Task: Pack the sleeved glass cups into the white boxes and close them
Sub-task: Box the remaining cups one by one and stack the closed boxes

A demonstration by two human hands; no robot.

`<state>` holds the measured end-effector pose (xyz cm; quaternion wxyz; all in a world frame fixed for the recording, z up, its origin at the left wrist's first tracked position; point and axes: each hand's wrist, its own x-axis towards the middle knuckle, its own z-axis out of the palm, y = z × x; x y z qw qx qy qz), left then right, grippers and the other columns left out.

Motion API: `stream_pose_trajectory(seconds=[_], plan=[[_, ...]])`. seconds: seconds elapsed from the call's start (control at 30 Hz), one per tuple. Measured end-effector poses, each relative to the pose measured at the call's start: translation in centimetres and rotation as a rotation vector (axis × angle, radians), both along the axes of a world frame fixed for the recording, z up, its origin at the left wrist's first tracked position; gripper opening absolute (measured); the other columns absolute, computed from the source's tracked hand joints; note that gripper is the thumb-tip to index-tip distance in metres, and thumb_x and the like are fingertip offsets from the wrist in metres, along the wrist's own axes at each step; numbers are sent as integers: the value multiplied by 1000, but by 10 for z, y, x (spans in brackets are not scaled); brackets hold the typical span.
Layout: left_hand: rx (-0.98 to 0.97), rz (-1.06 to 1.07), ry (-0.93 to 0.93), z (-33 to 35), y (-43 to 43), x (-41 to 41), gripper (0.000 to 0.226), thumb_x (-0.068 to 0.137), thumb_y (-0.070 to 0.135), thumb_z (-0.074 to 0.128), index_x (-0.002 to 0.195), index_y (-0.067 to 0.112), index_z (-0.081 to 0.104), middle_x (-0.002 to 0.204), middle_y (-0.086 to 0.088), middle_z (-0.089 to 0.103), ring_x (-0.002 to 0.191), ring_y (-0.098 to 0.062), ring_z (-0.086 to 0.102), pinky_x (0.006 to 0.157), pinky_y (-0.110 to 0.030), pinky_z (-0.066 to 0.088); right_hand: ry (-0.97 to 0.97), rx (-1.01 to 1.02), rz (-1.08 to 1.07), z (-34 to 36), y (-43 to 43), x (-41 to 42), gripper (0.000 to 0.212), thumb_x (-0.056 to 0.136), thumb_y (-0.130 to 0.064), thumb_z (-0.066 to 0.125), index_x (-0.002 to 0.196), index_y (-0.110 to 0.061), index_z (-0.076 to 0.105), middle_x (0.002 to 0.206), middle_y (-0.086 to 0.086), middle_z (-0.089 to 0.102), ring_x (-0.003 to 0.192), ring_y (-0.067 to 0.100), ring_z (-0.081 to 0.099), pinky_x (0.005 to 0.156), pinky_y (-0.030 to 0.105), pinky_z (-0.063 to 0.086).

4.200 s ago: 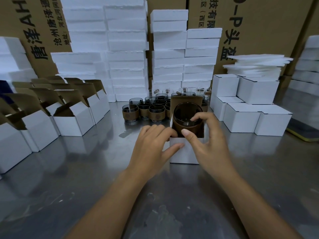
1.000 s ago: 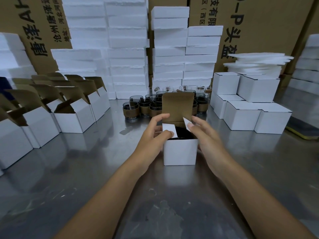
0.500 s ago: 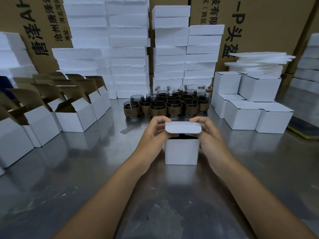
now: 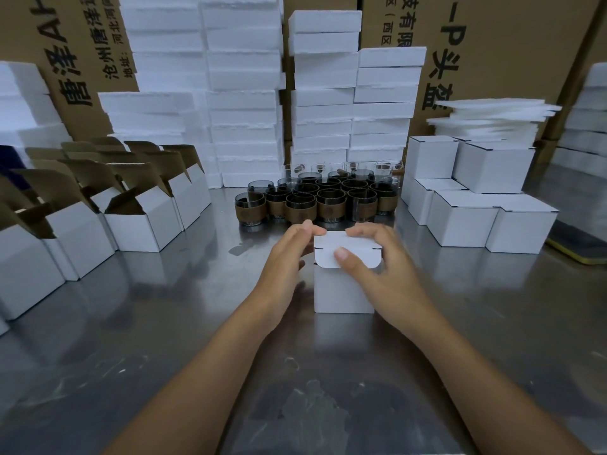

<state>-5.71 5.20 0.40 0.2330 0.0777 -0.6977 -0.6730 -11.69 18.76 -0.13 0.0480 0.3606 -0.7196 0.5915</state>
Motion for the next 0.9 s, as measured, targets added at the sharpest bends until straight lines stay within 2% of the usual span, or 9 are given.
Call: stream_pose_trajectory(seconds=[0.1,0.2,0.33,0.43,0.5,0.6,0.73,0.83,0.9], plan=[[-35,-43,70,-2,2,3,44,72,70,56,93,32,62,98,13,63,93,-3,58,72,-11,44,-11,-28,-42,1,-1,-2,29,80,-39,66,105,-27,57,108,-13,54,94,-4,52,74,5,38],[-71,-49,113,-2,2,5,44,68,63,55,97,31,61,93,19,63,88,4,58,71,-8,44,-18,-40,-49,2,-1,-1,33,77,-46,63,104,-27,57,106,-11,56,90,-4,53,73,6,39],[-66,-48,118,-3,1,4,43,68,61,55,98,30,62,93,23,64,91,6,59,76,-8,46,-8,-37,-48,4,-1,0,44,69,-55,57,103,-28,57,107,-9,56,93,-1,54,76,10,41],[-46,-55,108,-4,-1,2,43,68,60,60,98,30,63,94,21,65,97,1,60,85,-17,50,-21,-57,-45,3,0,-1,45,68,-52,62,104,-26,58,107,-9,57,95,1,54,79,15,44],[-25,-62,89,-6,-3,1,35,74,55,67,98,30,63,96,16,65,98,-4,60,86,-22,50,-26,-63,-44,2,0,-3,37,71,-45,68,101,-25,59,107,-8,57,95,2,55,80,16,45],[9,-71,78,-7,-4,0,27,75,44,61,99,30,63,96,13,65,92,-2,62,78,-21,50,-18,-61,-19,0,0,-5,26,75,-33,72,97,-25,61,107,-11,55,95,-3,55,80,11,43],[13,-77,71,-8,-5,-1,28,75,40,60,101,30,63,95,15,65,90,1,61,82,-21,48,-66,-95,-3,3,-1,-3,29,78,-51,52,90,-28,62,108,-11,57,96,-14,51,79,0,34],[5,-71,56,-9,-6,-3,25,76,36,60,101,31,62,97,15,63,87,5,60,85,-20,49,-122,-147,-6,3,-2,-7,30,98,-32,39,84,-27,64,106,-15,57,94,-19,49,78,-3,31],[7,-84,52,-9,-6,-3,17,86,26,59,102,31,62,98,15,62,85,7,60,82,-17,50,-110,-143,-7,2,-3,-10,30,99,-18,40,83,-26,64,106,-13,57,94,-16,49,78,-1,32]])
